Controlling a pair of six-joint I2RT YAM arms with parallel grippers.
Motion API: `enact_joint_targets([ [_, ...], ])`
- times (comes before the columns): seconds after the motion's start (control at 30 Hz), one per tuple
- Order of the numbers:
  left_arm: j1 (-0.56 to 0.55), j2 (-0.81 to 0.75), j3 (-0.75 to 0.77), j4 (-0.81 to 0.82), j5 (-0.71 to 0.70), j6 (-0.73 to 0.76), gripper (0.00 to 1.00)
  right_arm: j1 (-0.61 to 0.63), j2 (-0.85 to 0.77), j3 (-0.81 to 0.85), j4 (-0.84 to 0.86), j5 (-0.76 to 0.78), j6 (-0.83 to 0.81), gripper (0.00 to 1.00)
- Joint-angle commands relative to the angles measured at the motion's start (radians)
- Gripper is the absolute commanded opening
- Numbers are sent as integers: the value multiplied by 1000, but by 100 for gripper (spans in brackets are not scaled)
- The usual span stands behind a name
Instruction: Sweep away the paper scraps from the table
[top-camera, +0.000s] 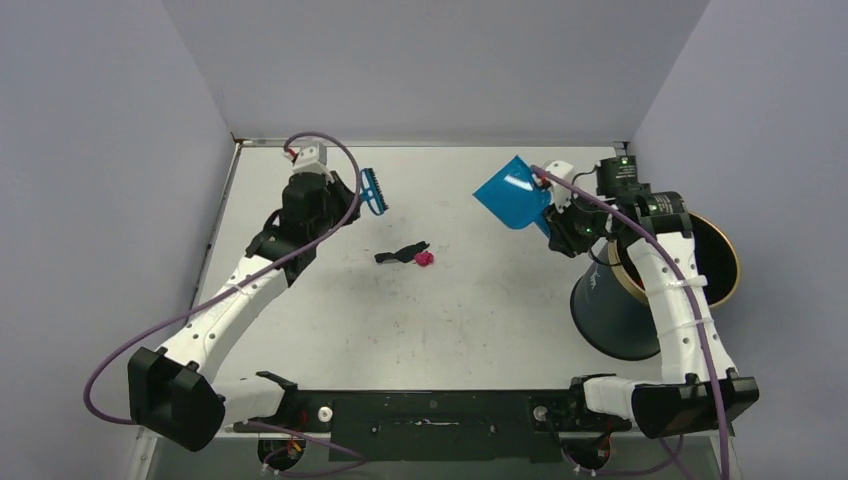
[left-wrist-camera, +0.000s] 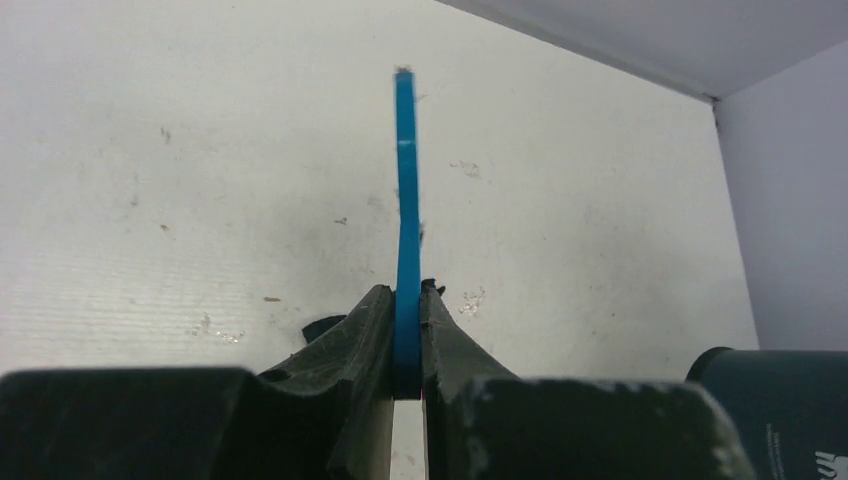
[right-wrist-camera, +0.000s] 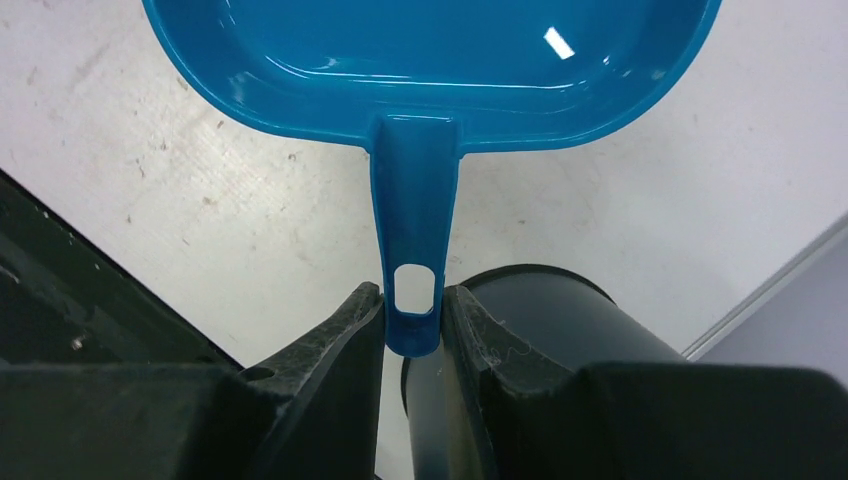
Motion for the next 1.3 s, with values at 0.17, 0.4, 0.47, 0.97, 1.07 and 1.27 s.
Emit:
enact_joint_targets([
  [0.17, 14, 263, 485, -557, -32, 452, 0, 242, 79, -118, 32, 198, -105, 5],
  [0.4, 18, 433, 709, -626, 111, 451, 0, 395, 141, -341, 150, 391, -65, 5],
  [0.47, 20, 513, 791, -691, 130, 454, 0, 441, 164, -374, 179, 447, -41, 5],
  [0.97, 29, 627, 726, -558, 438, 351, 0, 468, 381, -392, 304, 463, 33, 5],
  [1.07, 28, 627, 699, -544, 477, 331, 0, 469, 412, -382, 313, 457, 43, 5],
  [1.27, 20, 622, 654, -542, 461, 331, 0, 478, 443, -378, 331, 422, 65, 5],
])
